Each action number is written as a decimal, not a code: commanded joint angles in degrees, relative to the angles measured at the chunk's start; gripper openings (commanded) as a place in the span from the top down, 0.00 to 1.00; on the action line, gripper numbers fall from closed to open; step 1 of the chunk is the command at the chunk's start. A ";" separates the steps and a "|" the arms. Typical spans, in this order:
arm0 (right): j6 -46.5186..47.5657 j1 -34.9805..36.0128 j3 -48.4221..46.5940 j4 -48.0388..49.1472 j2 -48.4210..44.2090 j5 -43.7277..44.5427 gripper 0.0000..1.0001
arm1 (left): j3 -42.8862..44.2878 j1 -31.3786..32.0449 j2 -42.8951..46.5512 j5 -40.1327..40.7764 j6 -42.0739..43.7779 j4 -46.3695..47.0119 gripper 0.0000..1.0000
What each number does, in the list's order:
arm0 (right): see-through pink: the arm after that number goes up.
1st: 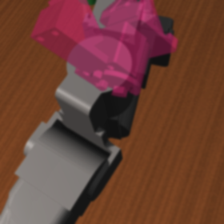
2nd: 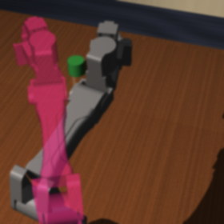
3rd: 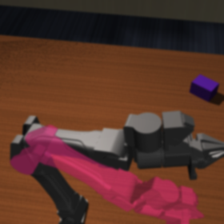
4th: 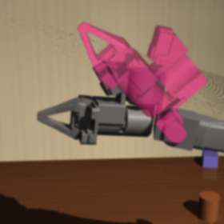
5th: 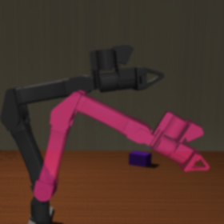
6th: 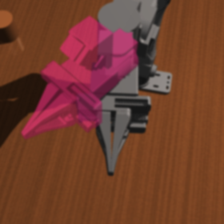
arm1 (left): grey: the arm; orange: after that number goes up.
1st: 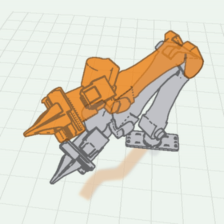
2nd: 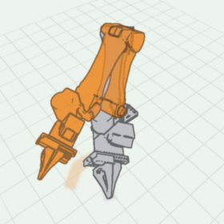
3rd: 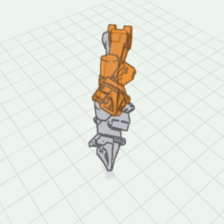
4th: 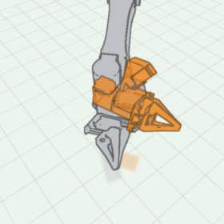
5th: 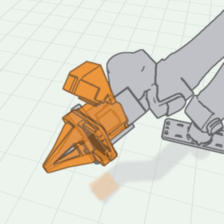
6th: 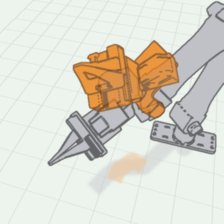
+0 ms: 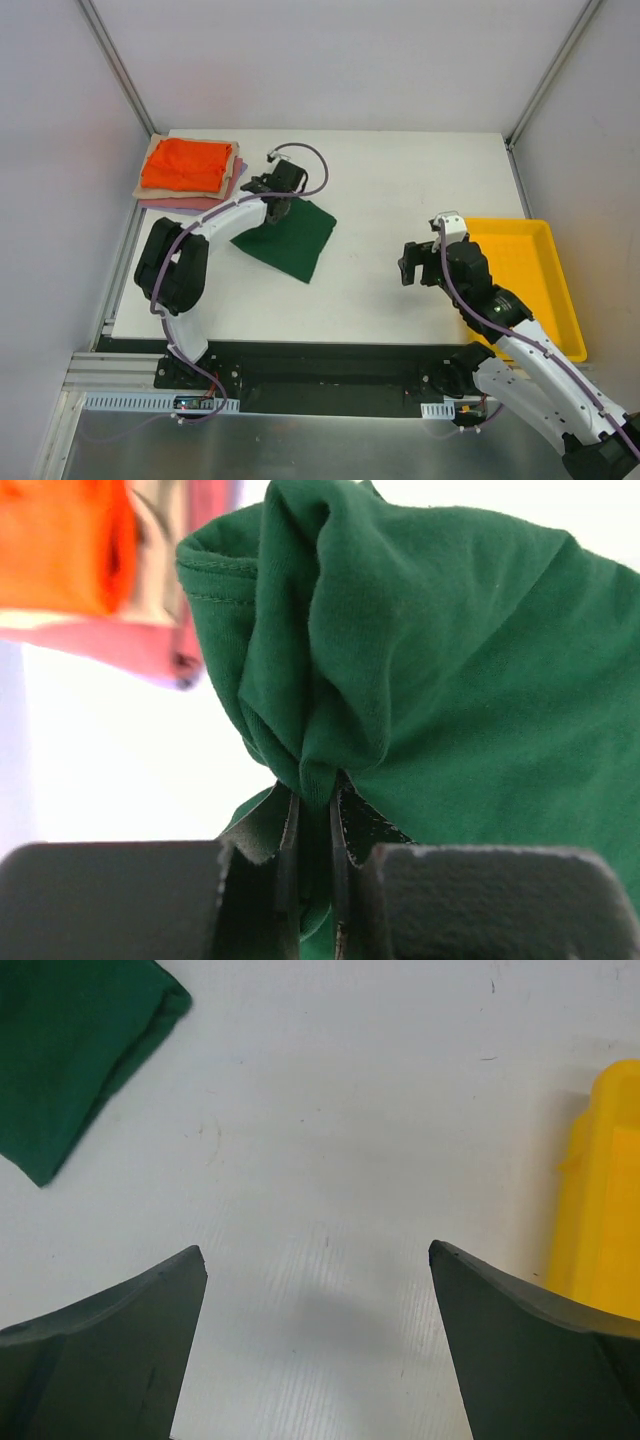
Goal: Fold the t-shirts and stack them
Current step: Put the neatly folded tshirt into the corner of the board with the left arm
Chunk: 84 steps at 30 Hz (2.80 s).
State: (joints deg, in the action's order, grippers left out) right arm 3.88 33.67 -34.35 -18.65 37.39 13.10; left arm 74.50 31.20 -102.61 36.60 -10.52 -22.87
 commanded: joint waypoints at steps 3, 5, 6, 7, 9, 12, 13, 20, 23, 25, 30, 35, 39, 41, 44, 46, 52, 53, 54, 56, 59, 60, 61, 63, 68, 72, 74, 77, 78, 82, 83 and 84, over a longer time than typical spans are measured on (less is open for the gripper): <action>0.51 -0.18 0.51 2.83 1.02 1.39 0.04 | 3.20 -11.32 -0.58 3.92 20.96 11.52 1.00; 0.51 -0.18 0.34 2.48 1.72 1.92 0.04 | 3.20 -12.91 0.30 2.61 26.06 17.04 1.00; 0.51 -0.18 0.33 2.66 1.99 1.93 0.04 | 3.20 -13.79 0.91 1.03 28.69 19.42 1.00; 0.69 -0.18 0.33 2.75 2.34 1.67 0.04 | 3.37 -14.67 1.27 -0.55 30.54 21.97 1.00; 0.95 -0.10 0.25 2.83 3.13 1.75 0.04 | 5.99 -16.34 1.53 -2.75 33.71 22.61 1.00; 0.95 -0.10 -0.02 2.57 4.18 2.36 0.04 | 8.90 -17.58 1.71 -2.94 38.81 22.52 1.00; 0.95 -0.18 0.07 2.57 4.36 2.54 0.04 | 9.78 -17.84 2.14 -3.55 40.39 22.61 1.00; 1.92 -0.18 -0.81 2.05 6.55 4.38 0.04 | 15.49 -18.37 4.43 -1.09 46.47 22.61 1.00; 1.84 -0.18 -1.07 1.87 7.52 6.31 0.04 | 18.74 -18.54 5.13 -0.30 47.00 22.52 1.00; 1.92 -0.18 -1.25 2.04 8.75 7.20 0.04 | 20.76 -18.81 5.31 -0.74 47.44 22.52 1.00; 1.57 -0.10 -1.69 1.78 10.95 7.55 0.04 | 24.38 -19.33 5.49 -2.67 47.79 22.08 1.00; 1.48 -0.18 -1.95 1.34 11.48 7.81 0.04 | 29.29 -21.53 1.46 -2.32 44.28 18.58 1.00; 1.74 -0.18 -1.95 1.16 11.31 9.30 0.04 | 30.44 -24.95 -3.20 -4.86 43.22 18.22 1.00; 1.92 -0.10 -2.04 0.99 11.57 10.80 0.04 | 31.05 -26.88 -5.93 -6.79 42.78 18.22 1.00; 2.36 -0.18 -2.56 0.29 12.36 13.08 0.04 | 31.67 -29.70 -9.62 -9.34 42.34 17.95 1.00; 2.71 -0.18 -2.92 -0.15 13.32 14.75 0.04 | 31.93 -30.76 -12.17 -12.32 41.90 17.86 1.00; 2.80 -0.18 -4.85 -1.03 18.50 16.95 0.04 | 39.57 -34.89 -21.22 -12.69 41.12 17.86 1.00; 2.71 -0.10 -5.37 -1.47 19.56 17.56 0.04 | 40.54 -35.24 -22.19 -12.95 40.76 17.86 0.98; 2.19 -0.18 -5.81 -1.99 20.35 18.27 0.04 | 41.25 -35.68 -22.81 -13.04 40.58 17.86 0.93; 1.48 -0.10 -6.52 -2.44 21.93 19.32 0.04 | 42.04 -36.21 -23.95 -13.83 40.41 17.95 0.83; -0.18 -0.10 -7.75 -2.61 23.43 20.99 0.04 | 42.92 -36.47 -24.13 -12.70 39.18 17.95 0.38; -0.97 -0.10 -8.19 -2.88 23.52 21.69 0.04 | 42.92 -36.47 -23.61 -12.26 38.57 17.95 0.20; -2.11 -0.18 -8.63 -3.05 23.52 22.57 0.04 | 43.01 -36.47 -22.91 -11.73 38.04 17.86 0.06; -3.78 -0.27 -8.98 -3.14 22.91 23.54 0.04 | 43.01 -36.47 -20.98 -10.94 36.02 17.78 0.01; -7.83 -0.53 -7.76 -1.91 18.08 24.08 0.04 | 41.17 -36.47 -13.69 -13.91 26.54 13.91 0.01; -9.24 -0.80 -5.47 -1.04 14.30 22.85 0.04 | 35.91 -36.39 -5.70 -22.94 17.32 10.49 0.01; -10.64 -1.24 -4.42 -0.68 12.89 21.62 0.04 | 31.26 -36.30 -0.34 -29.09 10.99 10.13 0.01; -12.40 -2.29 -3.89 -0.33 12.71 16.80 0.04 | 22.48 -35.95 8.27 -42.27 -1.22 10.04 0.01; -12.84 -2.99 -3.88 -0.33 13.15 15.39 0.04 | 18.44 -35.25 11.61 -44.49 -4.56 10.04 0.01; -14.16 -4.75 -3.88 0.11 14.03 12.04 0.04 | -1.06 -24.30 26.82 -33.49 -10.48 10.57 0.01; -14.25 -5.19 -3.54 0.55 13.94 11.77 0.04 | -5.81 -19.82 30.06 -29.26 -10.31 10.57 0.01; -14.16 -5.54 -3.45 0.64 13.77 11.60 0.04 | -9.68 -16.38 33.06 -27.30 -10.48 10.66 0.01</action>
State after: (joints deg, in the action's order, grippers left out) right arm -7.97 29.56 -38.13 -20.05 51.37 27.88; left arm 79.09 2.33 -77.89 3.11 -13.13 -10.41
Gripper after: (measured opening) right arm 0.958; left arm 0.990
